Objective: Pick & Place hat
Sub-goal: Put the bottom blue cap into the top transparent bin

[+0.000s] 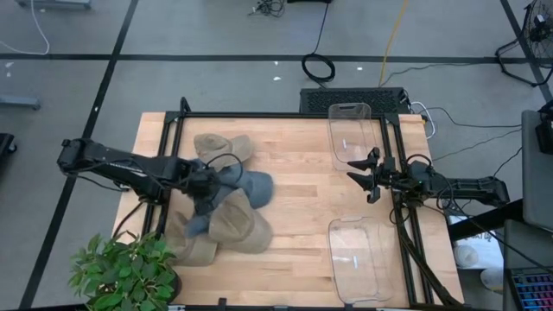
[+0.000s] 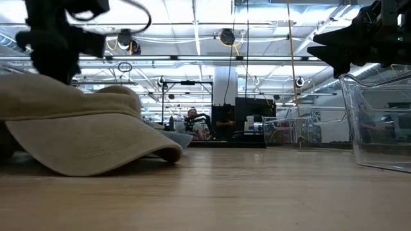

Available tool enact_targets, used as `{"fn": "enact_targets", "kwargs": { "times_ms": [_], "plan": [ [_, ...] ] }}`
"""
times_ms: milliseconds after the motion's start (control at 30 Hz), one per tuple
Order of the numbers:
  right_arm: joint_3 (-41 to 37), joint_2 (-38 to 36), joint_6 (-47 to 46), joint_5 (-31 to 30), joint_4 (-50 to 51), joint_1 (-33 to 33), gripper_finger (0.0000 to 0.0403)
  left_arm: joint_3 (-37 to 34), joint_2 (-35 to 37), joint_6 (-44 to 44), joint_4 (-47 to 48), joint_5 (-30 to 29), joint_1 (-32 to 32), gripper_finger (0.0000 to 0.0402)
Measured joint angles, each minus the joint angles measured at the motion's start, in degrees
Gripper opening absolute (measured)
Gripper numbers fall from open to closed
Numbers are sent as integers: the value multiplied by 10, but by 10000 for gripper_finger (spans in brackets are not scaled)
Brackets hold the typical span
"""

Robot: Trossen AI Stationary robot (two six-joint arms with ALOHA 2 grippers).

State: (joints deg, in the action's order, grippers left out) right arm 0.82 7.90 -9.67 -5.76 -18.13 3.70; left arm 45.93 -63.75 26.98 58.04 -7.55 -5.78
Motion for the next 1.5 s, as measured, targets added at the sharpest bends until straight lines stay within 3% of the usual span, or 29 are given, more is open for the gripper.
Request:
{"fn": "enact_targets", "kwargs": {
  "times_ms": [433, 567, 700, 833, 1033, 1233, 1367, 1500],
  "plan": [
    [0, 0, -1, -1, 0, 0, 167, 212, 0, -36, 141, -132, -16, 2],
    [0, 0, 3, -10, -7, 0, 167, 245, 0, -67, 140, -157, -20, 1],
    [0, 5, -12, -64, -50, 0, 167, 261, -4, -99, 125, -177, -20, 1],
    [0, 33, -43, -62, -81, 0, 167, 289, -37, -142, 119, -182, -13, 1],
    [7, 130, -89, -64, -137, 0, 167, 362, -134, -226, 118, -153, 12, 0],
    [65, 281, -140, -62, -151, 0, 167, 451, -227, -348, 120, -105, 36, 0],
    [94, 392, -152, -57, -237, -1, 167, 508, -276, -420, 120, -105, 49, 0],
    [127, 501, -152, 1, -335, -1, 167, 554, -315, -479, 119, -105, 54, 0]
  ]
}}
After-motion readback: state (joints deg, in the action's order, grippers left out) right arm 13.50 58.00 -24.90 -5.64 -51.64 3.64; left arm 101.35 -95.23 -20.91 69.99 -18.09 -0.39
